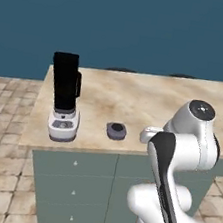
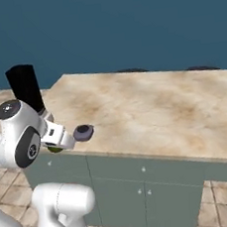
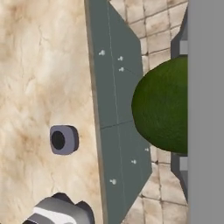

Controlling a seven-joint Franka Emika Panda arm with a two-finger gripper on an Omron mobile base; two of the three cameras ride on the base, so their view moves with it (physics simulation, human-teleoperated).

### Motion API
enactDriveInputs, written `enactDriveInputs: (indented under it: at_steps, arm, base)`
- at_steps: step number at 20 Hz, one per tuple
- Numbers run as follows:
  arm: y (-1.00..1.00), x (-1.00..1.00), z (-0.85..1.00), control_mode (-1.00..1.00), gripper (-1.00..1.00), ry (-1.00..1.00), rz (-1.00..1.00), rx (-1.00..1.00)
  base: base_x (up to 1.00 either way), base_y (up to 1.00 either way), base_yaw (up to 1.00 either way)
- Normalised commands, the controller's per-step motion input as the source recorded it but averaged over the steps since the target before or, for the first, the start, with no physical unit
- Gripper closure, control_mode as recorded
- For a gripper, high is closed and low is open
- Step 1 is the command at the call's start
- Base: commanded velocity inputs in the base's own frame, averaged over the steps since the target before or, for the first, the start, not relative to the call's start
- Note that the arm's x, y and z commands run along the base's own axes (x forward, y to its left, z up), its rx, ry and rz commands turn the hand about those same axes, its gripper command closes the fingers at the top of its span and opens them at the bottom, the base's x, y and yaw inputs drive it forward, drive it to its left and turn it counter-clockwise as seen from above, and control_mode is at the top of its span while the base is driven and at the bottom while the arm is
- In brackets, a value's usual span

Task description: Grab the lemon and lime from the fridge, place them in the blender, close the lid, and turn on the blender to create a marinade.

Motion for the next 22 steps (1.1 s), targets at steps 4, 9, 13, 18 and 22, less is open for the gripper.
enactDriveInputs:
  at_steps: [4,9,13,18,22]
  arm:
    - [0.00,0.00,0.00,1.00,1.00,0.00,0.00,0.00]
    - [0.00,0.00,0.00,1.00,1.00,0.00,0.00,0.00]
    - [0.00,0.00,0.00,1.00,1.00,0.00,0.00,0.00]
    - [0.00,0.00,0.00,1.00,1.00,0.00,0.00,0.00]
    - [0.00,0.00,0.00,1.00,1.00,0.00,0.00,0.00]
  base:
    - [0.51,0.29,-0.08]
    - [0.38,0.30,-0.07]
    - [0.00,0.09,0.15]
    - [0.04,-0.17,0.44]
    - [0.16,-0.23,0.40]
